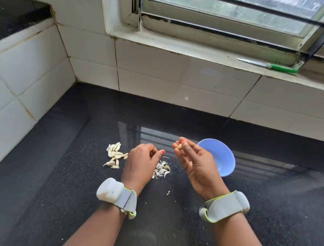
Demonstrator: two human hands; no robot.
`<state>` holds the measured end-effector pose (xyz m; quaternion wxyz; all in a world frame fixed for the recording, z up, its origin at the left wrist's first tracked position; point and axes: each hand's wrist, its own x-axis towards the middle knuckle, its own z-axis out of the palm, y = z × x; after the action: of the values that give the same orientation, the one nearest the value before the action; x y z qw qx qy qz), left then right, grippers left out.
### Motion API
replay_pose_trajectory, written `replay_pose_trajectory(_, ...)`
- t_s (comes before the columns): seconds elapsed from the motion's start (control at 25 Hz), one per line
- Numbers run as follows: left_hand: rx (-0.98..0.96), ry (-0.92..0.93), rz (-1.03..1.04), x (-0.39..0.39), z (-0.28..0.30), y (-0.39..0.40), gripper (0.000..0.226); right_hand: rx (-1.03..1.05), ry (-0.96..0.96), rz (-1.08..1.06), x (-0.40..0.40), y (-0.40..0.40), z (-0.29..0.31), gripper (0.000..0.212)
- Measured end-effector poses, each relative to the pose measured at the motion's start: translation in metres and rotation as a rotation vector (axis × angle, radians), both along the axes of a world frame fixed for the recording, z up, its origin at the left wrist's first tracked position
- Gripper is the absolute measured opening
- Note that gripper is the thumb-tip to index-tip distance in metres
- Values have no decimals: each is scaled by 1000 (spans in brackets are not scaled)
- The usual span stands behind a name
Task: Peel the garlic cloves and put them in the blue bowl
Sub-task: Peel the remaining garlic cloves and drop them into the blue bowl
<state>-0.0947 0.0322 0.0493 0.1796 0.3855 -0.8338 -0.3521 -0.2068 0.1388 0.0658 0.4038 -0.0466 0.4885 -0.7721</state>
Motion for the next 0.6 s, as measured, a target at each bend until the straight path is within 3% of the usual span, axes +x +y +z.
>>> replay_pose_trajectory(0.04,11,7,-17,1,-3,-1,7,26,71,-37,-8,4,1,15)
replay_pose_trajectory(0.08,17,16,-35,3,-5,-2,11,97,196,-78,-17,9,2,12)
replay_pose_trajectory(0.16,19,31,-90,6,-9,-1,33,434,601,-147,-41,25,1,14)
replay_pose_trajectory(0.24,16,44,-96,7,-12,1,30,835,979,-108,-59,41,-5,14)
replay_pose_trajectory(0.32,38,56,-75,9,-16,4,24,1055,1153,23,-63,49,-13,8)
replay_pose_trajectory(0.4,25,80,-66,11,-23,5,17,1142,1191,130,-63,52,-20,9)
replay_pose_trajectory(0.48,-9,115,-59,14,-28,4,23,1151,1247,98,-61,49,-21,10)
replay_pose_trajectory(0.6,-26,128,-61,19,-31,4,21,914,1422,-102,-45,33,-14,9)
